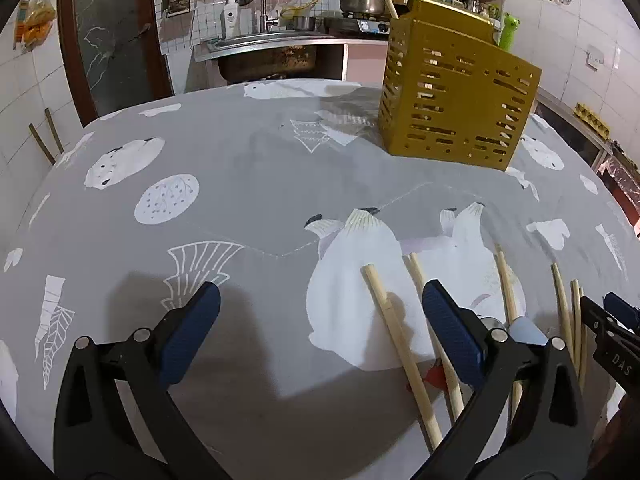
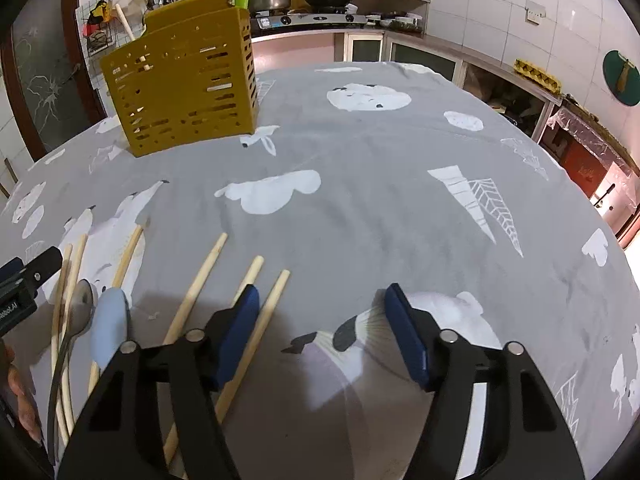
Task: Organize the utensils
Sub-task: 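Grasp a chopstick with the right tool while the left tool grasps another chopstick, then lift both chopsticks to the yellow holder while both tools release them inside, then move both open tools back toward the spoon and remaining chopsticks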
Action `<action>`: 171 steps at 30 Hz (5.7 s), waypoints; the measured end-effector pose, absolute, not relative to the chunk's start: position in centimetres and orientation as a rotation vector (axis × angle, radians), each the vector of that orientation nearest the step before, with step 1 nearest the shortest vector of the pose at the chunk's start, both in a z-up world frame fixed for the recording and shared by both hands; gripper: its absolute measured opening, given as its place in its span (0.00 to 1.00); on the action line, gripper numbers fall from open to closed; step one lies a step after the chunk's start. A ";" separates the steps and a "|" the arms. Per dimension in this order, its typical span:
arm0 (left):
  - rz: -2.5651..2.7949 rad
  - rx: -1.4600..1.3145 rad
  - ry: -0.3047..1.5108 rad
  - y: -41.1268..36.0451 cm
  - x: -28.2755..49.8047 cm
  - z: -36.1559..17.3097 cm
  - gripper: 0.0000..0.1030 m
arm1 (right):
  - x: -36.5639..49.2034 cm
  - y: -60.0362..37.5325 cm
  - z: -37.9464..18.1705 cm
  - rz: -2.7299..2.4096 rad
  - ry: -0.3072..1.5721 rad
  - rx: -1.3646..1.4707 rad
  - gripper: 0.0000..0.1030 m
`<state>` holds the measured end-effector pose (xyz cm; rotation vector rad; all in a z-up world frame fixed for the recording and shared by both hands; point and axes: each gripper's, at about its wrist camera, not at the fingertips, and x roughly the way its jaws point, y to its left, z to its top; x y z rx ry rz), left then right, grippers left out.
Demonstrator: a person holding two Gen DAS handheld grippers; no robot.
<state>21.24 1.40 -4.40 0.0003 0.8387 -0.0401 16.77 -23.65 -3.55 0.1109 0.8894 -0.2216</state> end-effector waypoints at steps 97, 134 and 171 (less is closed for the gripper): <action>-0.118 -0.056 0.315 -1.3 24.5 12.8 0.05 | 23.2 -25.7 13.1 -0.127 0.313 0.129 0.05; -0.156 -0.035 0.092 -6.6 36.4 16.3 0.05 | 35.4 -23.4 19.1 -0.002 0.167 0.125 0.05; -0.042 -0.008 0.325 0.6 24.2 12.2 0.95 | 23.5 -26.0 9.7 -0.120 0.511 0.095 0.65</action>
